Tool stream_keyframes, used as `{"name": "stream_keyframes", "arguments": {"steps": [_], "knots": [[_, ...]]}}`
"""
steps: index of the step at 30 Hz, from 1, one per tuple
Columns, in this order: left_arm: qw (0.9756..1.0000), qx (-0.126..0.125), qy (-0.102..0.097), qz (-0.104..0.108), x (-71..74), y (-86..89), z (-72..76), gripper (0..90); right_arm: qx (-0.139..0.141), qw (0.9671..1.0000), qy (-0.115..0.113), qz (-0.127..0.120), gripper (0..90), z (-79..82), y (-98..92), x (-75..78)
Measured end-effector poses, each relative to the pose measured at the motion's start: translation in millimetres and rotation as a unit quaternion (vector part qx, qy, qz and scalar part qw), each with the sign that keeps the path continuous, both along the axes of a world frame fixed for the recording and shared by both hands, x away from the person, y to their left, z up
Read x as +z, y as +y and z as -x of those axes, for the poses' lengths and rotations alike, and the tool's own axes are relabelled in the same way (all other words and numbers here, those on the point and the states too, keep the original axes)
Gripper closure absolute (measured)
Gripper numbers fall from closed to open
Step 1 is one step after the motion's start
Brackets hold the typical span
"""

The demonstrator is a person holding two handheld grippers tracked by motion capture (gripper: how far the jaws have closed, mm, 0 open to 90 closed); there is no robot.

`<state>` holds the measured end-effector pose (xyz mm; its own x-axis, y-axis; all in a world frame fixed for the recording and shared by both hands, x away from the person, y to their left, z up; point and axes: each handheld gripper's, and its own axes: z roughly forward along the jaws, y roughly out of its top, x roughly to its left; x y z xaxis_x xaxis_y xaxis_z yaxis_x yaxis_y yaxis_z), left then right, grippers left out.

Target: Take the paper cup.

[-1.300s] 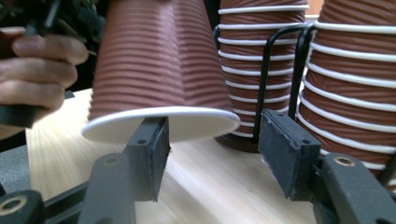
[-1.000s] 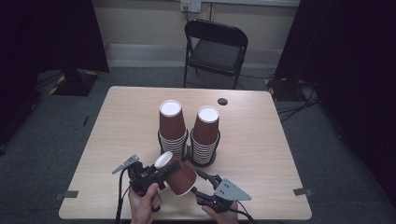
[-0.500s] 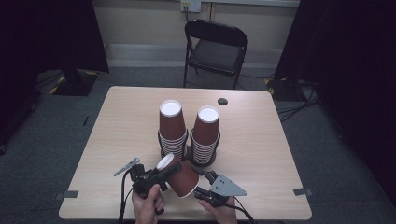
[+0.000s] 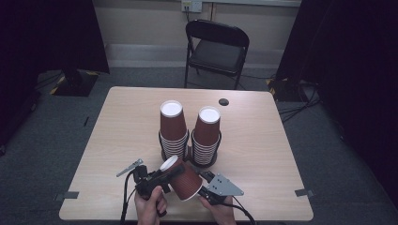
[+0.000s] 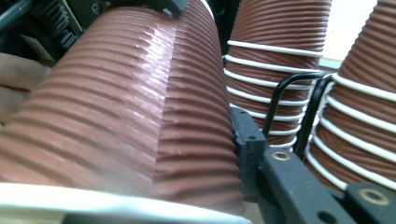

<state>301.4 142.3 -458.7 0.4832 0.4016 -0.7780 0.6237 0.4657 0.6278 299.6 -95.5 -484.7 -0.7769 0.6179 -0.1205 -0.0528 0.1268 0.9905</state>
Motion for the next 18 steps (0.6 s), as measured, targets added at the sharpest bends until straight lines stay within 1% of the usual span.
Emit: {"name": "stream_keyframes", "arguments": {"steps": [4,5,7,9,10,12,14,16,18], "knots": [[1.0000,-0.001,-0.004,-0.003,1.3,-0.3,-2.2,20.3,-0.002,1.0000,-0.006,-0.003,80.6,1.5,-0.8,-0.2],[0.9999,0.001,-0.005,-0.009,1.8,-0.1,-2.7,20.0,-0.003,1.0000,-0.007,-0.004,81.1,1.6,-1.1,-0.2],[0.9999,0.001,-0.005,-0.013,2.7,0.1,-4.0,19.9,-0.005,0.9999,-0.007,-0.005,81.9,1.9,-2.2,-0.2],[0.9996,0.005,-0.011,-0.024,4.2,-0.3,-4.4,18.6,-0.008,0.9999,-0.007,-0.009,82.6,1.8,-3.5,-0.1],[0.9996,0.003,-0.013,-0.025,4.7,-0.1,-5.0,18.5,-0.009,0.9999,-0.006,-0.011,82.8,2.2,-3.8,0.0],[0.9991,0.010,-0.017,-0.038,5.8,0.1,-6.8,17.5,-0.009,0.9999,-0.005,-0.012,83.2,2.6,-4.4,0.3],[0.9992,0.009,-0.016,-0.034,6.1,0.9,-8.3,17.5,-0.008,0.9999,-0.004,-0.010,83.3,2.5,-4.7,0.2],[0.9985,0.017,-0.023,-0.047,7.9,3.7,-11.6,17.5,-0.009,0.9999,0.001,-0.006,83.9,2.9,-5.8,-0.3],[0.9985,0.019,-0.025,-0.045,8.7,3.8,-12.4,17.3,-0.008,0.9999,0.006,-0.007,84.0,2.5,-6.2,-0.7]]}}
